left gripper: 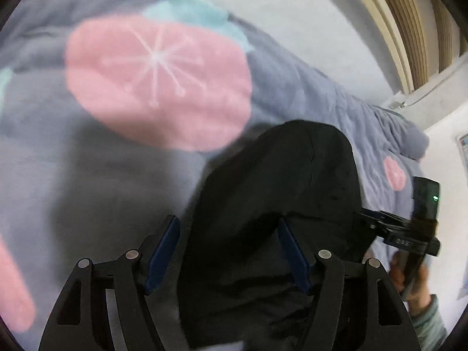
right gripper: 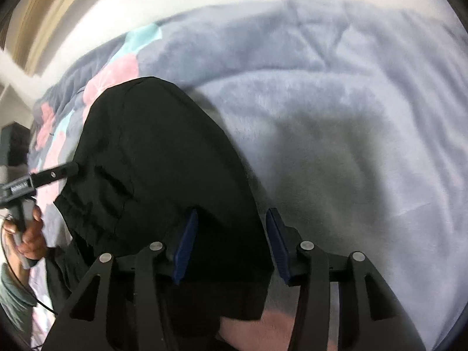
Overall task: Fold large clothes
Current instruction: 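Lift the hem with both grippers and fold it toward the hood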
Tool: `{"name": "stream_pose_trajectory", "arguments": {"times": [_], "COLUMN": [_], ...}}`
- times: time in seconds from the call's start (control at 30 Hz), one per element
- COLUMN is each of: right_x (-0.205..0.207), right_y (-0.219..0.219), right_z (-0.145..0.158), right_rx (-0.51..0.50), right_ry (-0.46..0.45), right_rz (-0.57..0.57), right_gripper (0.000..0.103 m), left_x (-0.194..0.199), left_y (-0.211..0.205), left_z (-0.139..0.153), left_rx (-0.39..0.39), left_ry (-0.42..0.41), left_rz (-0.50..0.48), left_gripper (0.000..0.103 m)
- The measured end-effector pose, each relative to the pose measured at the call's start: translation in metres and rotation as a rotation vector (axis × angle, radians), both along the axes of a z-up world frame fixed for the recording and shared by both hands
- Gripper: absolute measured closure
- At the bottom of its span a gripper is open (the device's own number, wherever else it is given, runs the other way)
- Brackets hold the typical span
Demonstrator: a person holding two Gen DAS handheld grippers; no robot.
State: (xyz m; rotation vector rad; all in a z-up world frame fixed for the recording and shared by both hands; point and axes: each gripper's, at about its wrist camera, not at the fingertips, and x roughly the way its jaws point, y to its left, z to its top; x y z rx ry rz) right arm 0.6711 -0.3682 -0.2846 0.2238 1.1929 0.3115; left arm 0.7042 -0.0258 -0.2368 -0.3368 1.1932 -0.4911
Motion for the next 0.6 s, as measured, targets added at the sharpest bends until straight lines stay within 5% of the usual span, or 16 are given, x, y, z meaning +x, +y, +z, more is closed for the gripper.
{"name": "stream_pose_trajectory", "arguments": {"times": [0.2, 0.27, 0.37, 0.43, 0.6], "right_x": [0.013, 0.010, -0.005, -0.020, -0.083], "right_y": [0.003, 0.010, 0.029, 0.038, 0.052], "right_z": [-0.011, -0.009, 0.004, 0.021, 0.081], "right_rx": [0.079, 0.077, -0.032, -0.084, -0.174], "right_ry": [0.041, 0.017, -0.051, -0.100, -0.275], "right_rz": [0.014, 0.016, 0.091, 0.128, 0.152], "right_gripper": [0.048, 0.051, 0.076, 0.086, 0.088], "left_x": [0.001, -0.004, -0.015, -0.024, -0.083], "left_y": [-0.017, -0.019, -0.021, -0.021, -0.025], "left_z": [-0.014, -0.015, -0.007, 0.010, 0.082], "left_rx": [-0.008, -0.010, 0.011, 0.044, 0.112], "left_ry": [0.029, 0.008, -0.047, -0.095, -0.279], "left_rz": [-0.038, -0.014, -0.006, -0.008, -0.080], "left_gripper": [0.034, 0.050, 0.079, 0.086, 0.089]}}
